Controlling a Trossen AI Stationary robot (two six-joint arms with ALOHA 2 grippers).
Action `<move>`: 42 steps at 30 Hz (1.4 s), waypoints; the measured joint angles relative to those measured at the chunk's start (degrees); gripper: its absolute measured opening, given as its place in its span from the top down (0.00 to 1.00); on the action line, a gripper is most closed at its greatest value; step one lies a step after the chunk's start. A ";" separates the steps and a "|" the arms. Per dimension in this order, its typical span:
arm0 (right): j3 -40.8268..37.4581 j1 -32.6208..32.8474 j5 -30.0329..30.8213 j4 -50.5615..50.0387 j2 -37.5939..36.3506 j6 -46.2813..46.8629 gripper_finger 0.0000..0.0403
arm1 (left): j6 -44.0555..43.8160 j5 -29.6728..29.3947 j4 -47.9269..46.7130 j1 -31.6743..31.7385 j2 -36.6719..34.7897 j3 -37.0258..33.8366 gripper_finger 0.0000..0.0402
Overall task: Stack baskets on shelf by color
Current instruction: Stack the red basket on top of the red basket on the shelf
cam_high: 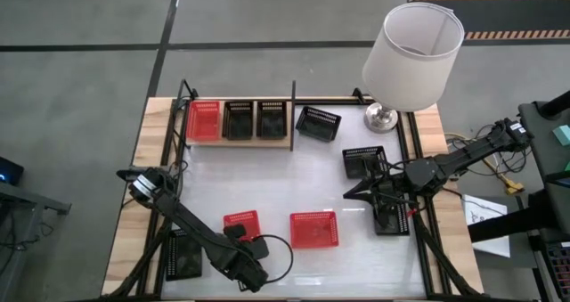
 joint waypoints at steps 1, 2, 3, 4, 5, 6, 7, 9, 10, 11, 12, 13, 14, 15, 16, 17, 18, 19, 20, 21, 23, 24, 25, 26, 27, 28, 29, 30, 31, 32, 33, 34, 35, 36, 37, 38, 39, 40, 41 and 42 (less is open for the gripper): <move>0.00 0.00 0.00 0.01 0.00 -0.01 0.98 | 0.78 0.18 -0.04 0.00 0.00 0.00 0.85; 0.00 0.00 0.00 0.01 0.00 0.00 0.98 | 1.35 0.55 -0.01 0.00 0.00 -0.02 0.90; 0.00 0.00 0.00 -0.01 0.00 0.00 0.98 | 2.01 1.03 -0.04 0.03 0.00 -0.02 0.94; 0.00 0.00 0.00 -0.01 0.00 0.00 0.98 | 2.62 1.17 -0.20 0.04 -0.01 0.03 0.97; 0.00 0.00 0.00 -0.01 0.00 0.00 0.98 | 2.93 1.27 -0.79 0.04 -0.02 0.28 0.98; 0.00 0.00 0.00 0.00 0.00 0.00 0.98 | 3.50 1.37 -1.46 0.04 -0.04 0.65 0.98; 0.00 0.00 0.00 0.01 0.00 0.00 0.98 | 4.24 1.38 -2.30 0.04 -0.04 1.25 0.98; 0.00 0.00 0.00 -0.03 0.02 -0.01 0.98 | 5.84 1.33 -4.49 0.04 -0.21 2.78 0.99; 0.00 0.00 0.00 -0.01 0.02 0.00 0.98 | 6.82 0.98 -6.19 0.04 -0.38 3.73 1.00; 0.00 0.00 0.00 -0.01 0.02 0.00 0.98 | 7.76 0.28 -8.21 0.07 -0.54 4.84 1.00; 0.00 0.00 0.00 -0.01 0.02 0.00 0.98 | 8.85 -0.75 -10.27 0.11 -0.62 6.11 1.00; 0.00 0.00 0.00 -0.03 0.02 0.00 0.98 | 10.15 -2.00 -12.33 0.11 -0.67 7.36 1.00; 0.00 0.00 0.00 -0.02 0.02 0.00 0.98 | 11.47 -3.22 -14.46 0.16 -0.75 8.51 1.00; 0.00 0.00 0.00 -0.01 0.02 0.00 0.98 | 12.73 -4.48 -16.96 0.18 -0.76 9.77 1.00; 0.00 0.00 0.00 -0.03 0.02 -0.02 0.98 | 13.89 -6.03 -19.49 0.23 -0.77 10.97 1.00; 0.00 0.00 0.00 -0.01 0.02 -0.01 0.98 | 14.98 -7.54 -21.81 0.30 -0.87 11.99 1.00; 0.00 0.00 0.00 -0.01 0.02 -0.01 0.98 | 16.21 -8.83 -24.28 0.46 -1.03 12.92 1.00; 0.00 0.00 0.00 -0.01 0.02 -0.02 0.98 | 17.15 -9.95 -26.47 0.61 -1.39 13.43 1.00; 0.00 0.00 0.00 -0.02 0.02 -0.01 0.98 | 18.32 -10.73 -28.17 0.89 -1.99 13.71 1.00; 0.00 0.00 0.00 -0.01 0.02 0.00 0.98 | 19.48 -11.33 -29.51 1.26 -2.64 13.79 1.00; 0.00 0.02 0.00 -0.01 0.02 -0.02 0.98 | 22.19 -12.72 -32.04 2.05 -4.27 13.62 1.00; 0.00 0.00 0.00 -0.03 0.02 -0.01 0.98 | 23.57 -13.38 -32.59 2.53 -5.28 13.35 1.00; 0.00 0.00 0.00 0.01 0.02 -0.02 0.98 | 25.24 -14.18 -32.61 3.05 -6.59 12.77 1.00; 0.00 0.00 0.00 -0.02 0.02 -0.02 0.98 | 27.34 -15.09 -32.69 3.59 -7.94 12.17 1.00; -0.01 0.00 0.00 -0.04 0.02 -0.01 0.98 | 29.18 -16.03 -32.87 4.15 -9.40 11.68 1.00; -0.02 0.00 0.00 -0.02 0.02 -0.02 0.98 | 30.85 -17.14 -32.85 4.78 -10.99 11.19 1.00; -0.02 0.00 0.01 -0.03 0.02 -0.02 0.98 | 32.39 -18.26 -32.87 5.56 -12.50 10.56 1.00; -0.01 0.00 0.01 -0.01 0.02 -0.01 0.98 | 33.65 -19.29 -32.89 6.48 -14.32 9.77 1.00; -0.01 0.00 0.00 -0.02 0.02 -0.02 0.98 | 34.77 -20.20 -32.89 7.43 -16.25 8.81 1.00; 0.00 0.00 0.00 -0.05 0.02 -0.02 0.98 | 35.90 -20.85 -32.95 8.53 -18.17 7.88 1.00; -0.02 0.01 0.00 -0.01 0.02 -0.01 0.98 | 37.12 -21.37 -32.98 9.83 -20.31 6.80 1.00; -0.02 0.00 0.00 -0.05 0.02 -0.02 0.98 | 37.89 -21.89 -32.96 11.07 -22.43 5.61 1.00; -0.02 0.00 0.00 -0.03 0.02 -0.06 0.98 | 38.85 -22.22 -32.97 12.54 -24.65 4.23 1.00; -0.02 0.00 0.00 -0.01 0.02 -0.11 0.98 | 39.95 -22.49 -33.02 14.20 -26.72 2.83 1.00; -0.02 0.00 0.00 -0.02 0.02 -0.15 0.98 | 41.37 -22.58 -32.94 15.93 -28.75 1.29 1.00; -0.02 0.00 0.00 -0.02 0.02 -0.17 0.98 | 43.18 -22.58 -32.53 17.70 -30.75 -0.44 1.00; -0.02 0.00 0.00 -0.02 0.02 -0.19 0.98 | 45.40 -22.58 -31.89 19.67 -32.85 -2.20 1.00; -0.02 0.00 0.00 0.01 0.02 -0.19 0.98 | 48.06 -22.56 -30.86 21.70 -34.79 -3.99 1.00; -0.02 0.00 0.00 -0.02 0.02 -0.20 0.98 | 51.04 -22.53 -29.54 23.92 -36.84 -5.78 1.00; -0.02 0.00 0.00 -0.01 0.02 -0.20 0.98 | 53.97 -22.48 -28.57 26.22 -38.76 -7.53 1.00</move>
